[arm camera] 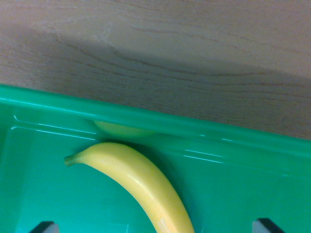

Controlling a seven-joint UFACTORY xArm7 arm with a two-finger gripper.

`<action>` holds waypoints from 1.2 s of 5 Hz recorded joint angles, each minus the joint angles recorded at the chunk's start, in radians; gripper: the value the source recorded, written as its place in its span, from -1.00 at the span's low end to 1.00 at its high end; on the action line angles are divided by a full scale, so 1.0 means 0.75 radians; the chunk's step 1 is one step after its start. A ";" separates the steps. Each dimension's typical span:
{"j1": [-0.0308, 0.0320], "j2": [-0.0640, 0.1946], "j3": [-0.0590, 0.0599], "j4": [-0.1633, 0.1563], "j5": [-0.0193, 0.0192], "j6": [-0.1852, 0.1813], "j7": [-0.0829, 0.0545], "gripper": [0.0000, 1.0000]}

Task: Pick fruit

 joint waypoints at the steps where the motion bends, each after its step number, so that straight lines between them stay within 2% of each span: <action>1: 0.0010 0.019 -0.001 -0.040 -0.0029 -0.061 -0.025 -1.00; 2: 0.0010 0.019 -0.001 -0.040 -0.0029 -0.061 -0.025 -1.00; 3: 0.0019 0.039 -0.003 -0.080 -0.0059 -0.122 -0.050 -1.00; 4: 0.0019 0.039 -0.003 -0.080 -0.0059 -0.122 -0.050 -1.00; 5: 0.0029 0.058 -0.004 -0.120 -0.0089 -0.184 -0.075 -1.00; 6: 0.0029 0.058 -0.004 -0.120 -0.0089 -0.184 -0.075 -1.00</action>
